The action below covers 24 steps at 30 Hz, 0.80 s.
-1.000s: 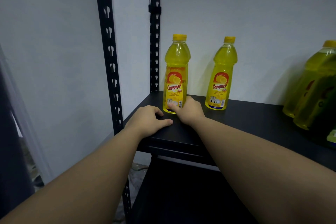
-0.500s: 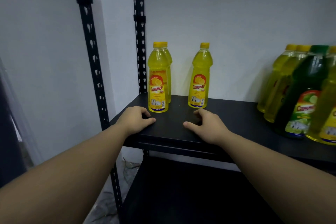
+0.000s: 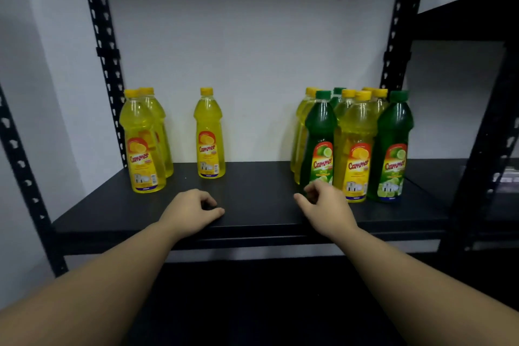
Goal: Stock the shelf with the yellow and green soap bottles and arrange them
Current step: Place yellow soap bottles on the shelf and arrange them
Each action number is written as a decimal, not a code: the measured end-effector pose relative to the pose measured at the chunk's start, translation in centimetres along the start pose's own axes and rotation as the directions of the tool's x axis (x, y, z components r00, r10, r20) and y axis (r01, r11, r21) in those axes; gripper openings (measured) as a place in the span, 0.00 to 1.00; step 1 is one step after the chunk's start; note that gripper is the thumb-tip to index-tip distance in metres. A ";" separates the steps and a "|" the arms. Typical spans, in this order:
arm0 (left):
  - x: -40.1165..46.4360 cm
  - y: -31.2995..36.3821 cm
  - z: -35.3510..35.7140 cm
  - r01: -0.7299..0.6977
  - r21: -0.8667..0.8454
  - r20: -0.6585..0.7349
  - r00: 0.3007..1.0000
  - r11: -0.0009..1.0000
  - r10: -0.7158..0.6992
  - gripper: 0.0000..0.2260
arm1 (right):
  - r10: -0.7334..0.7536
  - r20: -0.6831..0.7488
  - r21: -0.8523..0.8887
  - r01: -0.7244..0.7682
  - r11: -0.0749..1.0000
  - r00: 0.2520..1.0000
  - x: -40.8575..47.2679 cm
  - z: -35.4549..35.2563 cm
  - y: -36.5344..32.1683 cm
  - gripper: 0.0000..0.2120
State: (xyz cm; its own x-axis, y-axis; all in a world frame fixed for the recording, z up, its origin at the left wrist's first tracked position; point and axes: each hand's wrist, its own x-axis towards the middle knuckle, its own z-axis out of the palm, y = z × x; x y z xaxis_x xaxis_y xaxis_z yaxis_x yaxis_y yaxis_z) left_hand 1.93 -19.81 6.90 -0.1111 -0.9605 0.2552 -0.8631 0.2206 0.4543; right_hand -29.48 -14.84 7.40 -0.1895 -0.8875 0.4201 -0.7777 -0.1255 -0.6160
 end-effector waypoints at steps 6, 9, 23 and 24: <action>1.2 6.9 3.8 -0.097 -0.033 0.045 0.994 0.995 0.099 0.10 | 0.196 -0.134 -0.006 -0.199 0.980 0.971 0.3 -4.0 5.8 0.12; 2.2 9.9 5.7 -0.118 -0.084 0.060 0.991 0.989 0.123 0.13 | 0.243 -0.151 0.038 -0.240 0.970 0.958 0.7 -4.5 7.1 0.13; 6.4 18.0 11.7 -0.153 -0.299 0.056 0.983 0.942 0.177 0.40 | 0.133 -0.234 -0.173 -0.176 0.969 0.963 0.0 -1.9 8.0 0.10; 6.6 18.0 11.8 -0.153 -0.304 0.049 0.983 0.940 0.176 0.39 | 0.110 -0.247 -0.186 -0.158 0.970 0.963 -0.1 -1.6 8.2 0.10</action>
State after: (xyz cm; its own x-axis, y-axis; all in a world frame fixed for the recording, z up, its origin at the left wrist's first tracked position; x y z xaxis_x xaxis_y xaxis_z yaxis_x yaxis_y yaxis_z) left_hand -20.19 -24.20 6.67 -0.2854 -0.9139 0.2888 -0.6447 0.4060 0.6477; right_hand -36.79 -15.04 3.36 -0.4160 -0.7585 0.5016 -0.8354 0.1010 -0.5402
